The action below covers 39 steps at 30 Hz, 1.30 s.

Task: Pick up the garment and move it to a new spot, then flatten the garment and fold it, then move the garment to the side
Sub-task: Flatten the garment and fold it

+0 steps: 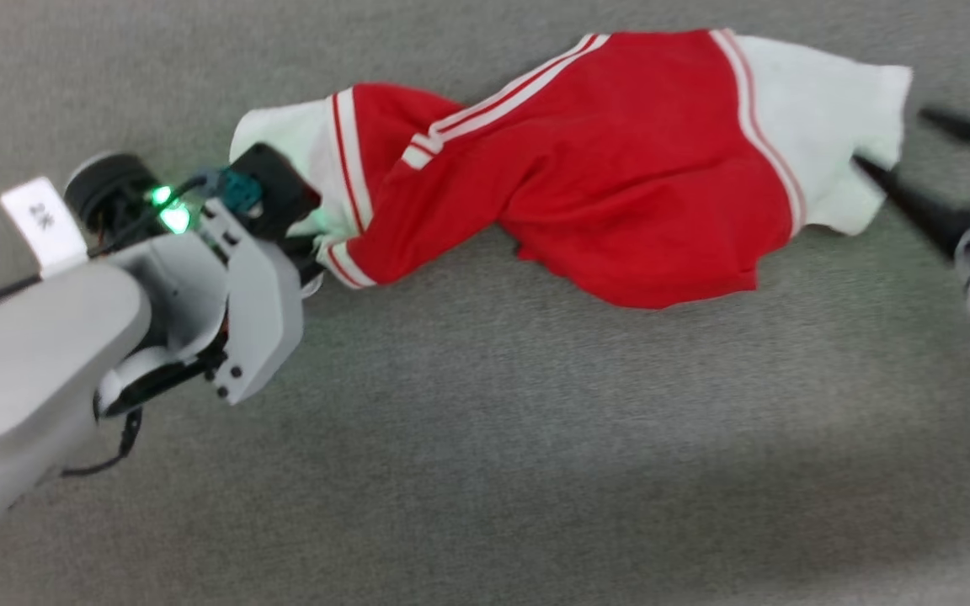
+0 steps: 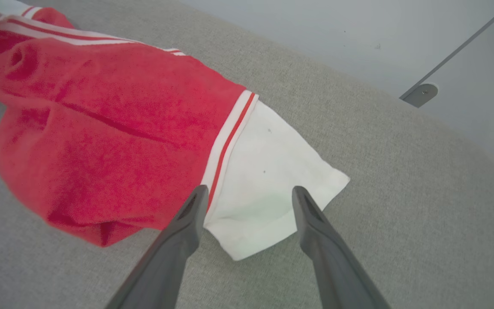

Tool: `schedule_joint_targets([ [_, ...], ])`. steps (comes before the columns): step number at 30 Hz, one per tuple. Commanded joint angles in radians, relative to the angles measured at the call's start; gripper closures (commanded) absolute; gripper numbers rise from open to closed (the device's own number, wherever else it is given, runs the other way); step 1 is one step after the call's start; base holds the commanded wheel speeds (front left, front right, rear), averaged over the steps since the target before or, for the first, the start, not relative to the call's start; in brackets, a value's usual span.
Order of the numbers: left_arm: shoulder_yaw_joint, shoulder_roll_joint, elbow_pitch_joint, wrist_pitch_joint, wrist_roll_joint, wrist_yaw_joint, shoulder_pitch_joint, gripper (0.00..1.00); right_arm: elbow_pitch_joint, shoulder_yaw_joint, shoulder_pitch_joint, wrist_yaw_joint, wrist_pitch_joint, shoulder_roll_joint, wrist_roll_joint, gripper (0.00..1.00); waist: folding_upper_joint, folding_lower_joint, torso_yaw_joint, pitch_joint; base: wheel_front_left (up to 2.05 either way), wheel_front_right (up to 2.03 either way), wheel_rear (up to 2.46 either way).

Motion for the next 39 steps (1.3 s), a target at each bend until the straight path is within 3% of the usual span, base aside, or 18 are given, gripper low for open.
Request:
schedule_joint_targets([
  [1,-0.006,-0.014,-0.012,0.002,0.01,-0.002,-0.023,1.0,0.041,0.04,-0.1,-0.001,0.048,-0.018,0.041,0.0,-0.0001,0.0,0.058,0.075,0.0,0.0,0.0],
  [10,-0.019,-0.034,-0.058,0.012,0.056,0.0,-0.038,1.0,0.322,0.298,-0.435,-0.001,0.101,-0.042,0.08,0.0,-0.0001,0.0,0.154,0.162,0.0,0.0,0.0],
  [20,-0.027,-0.026,-0.086,0.012,0.07,0.0,-0.04,1.0,0.468,0.524,-0.546,-0.001,0.095,-0.041,0.176,0.0,-0.0001,0.0,0.177,0.182,0.0,0.0,0.0],
  [21,-0.027,-0.025,-0.085,0.011,0.068,0.001,-0.04,1.0,0.481,0.552,-0.549,-0.001,0.1,-0.043,0.183,0.2,-0.0001,0.0,0.175,0.181,0.0,0.0,0.0],
  [23,-0.027,-0.026,-0.082,0.007,0.064,0.001,-0.042,1.0,0.494,0.595,-0.553,-0.001,0.1,-0.044,0.21,0.98,-0.0001,0.0,0.172,0.175,0.0,0.0,0.0],
  [26,-0.025,-0.029,-0.071,-0.014,0.039,0.001,-0.039,1.0,0.5,0.641,-0.57,-0.001,0.075,-0.052,0.239,1.0,-0.0001,0.0,0.164,0.161,0.0,0.0,0.0],
  [31,-0.007,-0.037,-0.042,-0.088,-0.086,0.001,-0.044,1.0,0.513,0.631,-0.62,-0.001,-0.056,-0.045,0.305,1.0,-0.0001,0.0,0.154,0.12,0.0,0.0,0.0],
  [39,0.153,-0.098,0.057,-0.221,-0.343,0.0,-0.119,1.0,0.578,0.587,-0.737,-0.001,-0.293,-0.012,0.306,1.0,-0.0001,0.0,0.151,0.055,0.0,0.0,0.0],
])
